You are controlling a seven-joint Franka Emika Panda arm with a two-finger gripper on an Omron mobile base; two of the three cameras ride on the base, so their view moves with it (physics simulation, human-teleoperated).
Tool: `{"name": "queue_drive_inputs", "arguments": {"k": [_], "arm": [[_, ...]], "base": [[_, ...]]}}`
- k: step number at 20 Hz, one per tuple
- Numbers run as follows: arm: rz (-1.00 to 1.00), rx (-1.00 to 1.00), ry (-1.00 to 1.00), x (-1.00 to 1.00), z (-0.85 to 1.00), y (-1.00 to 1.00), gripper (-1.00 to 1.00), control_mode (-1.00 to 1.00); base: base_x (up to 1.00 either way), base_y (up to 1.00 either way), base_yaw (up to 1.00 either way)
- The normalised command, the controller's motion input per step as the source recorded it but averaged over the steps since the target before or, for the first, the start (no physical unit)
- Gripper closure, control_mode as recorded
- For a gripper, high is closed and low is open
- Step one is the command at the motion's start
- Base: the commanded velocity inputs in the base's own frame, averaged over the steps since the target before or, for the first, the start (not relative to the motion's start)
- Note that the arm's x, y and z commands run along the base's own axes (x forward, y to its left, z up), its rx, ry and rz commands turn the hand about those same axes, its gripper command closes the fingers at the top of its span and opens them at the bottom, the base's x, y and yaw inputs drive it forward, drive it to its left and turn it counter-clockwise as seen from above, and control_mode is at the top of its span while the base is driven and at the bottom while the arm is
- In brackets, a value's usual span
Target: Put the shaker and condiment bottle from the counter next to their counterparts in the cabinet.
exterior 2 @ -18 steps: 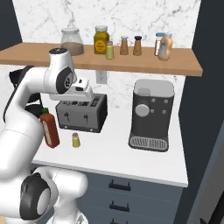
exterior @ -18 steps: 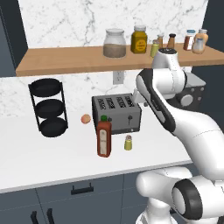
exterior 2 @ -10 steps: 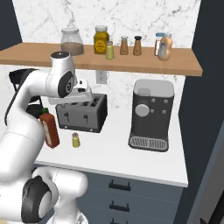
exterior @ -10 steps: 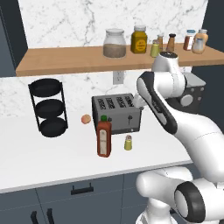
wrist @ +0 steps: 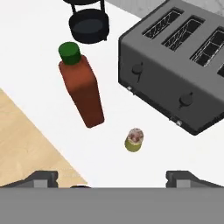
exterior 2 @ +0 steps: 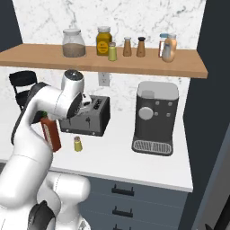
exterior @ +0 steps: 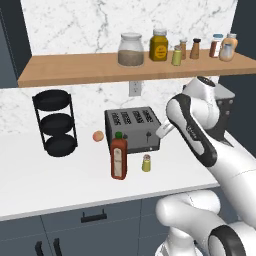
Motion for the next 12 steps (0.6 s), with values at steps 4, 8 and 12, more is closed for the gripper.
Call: {"name": "queue_drive_inputs", "arguments": {"k": [4, 8, 12], "arm": [[0.0, 0.25, -0.28, -0.62, -0.43, 0.2, -1.0, -1.0], [0.0, 0.11, -0.21, -0.44, -0.36, 0.0, -1.0, -1.0], [0.0, 0.01, -0.17, -0.19, -0.13, 0.09, -1.0, -1.0]], "base": [[0.0, 0.0, 0.0], [0.0, 0.0, 0.0], [0.0, 0.0, 0.0]]}}
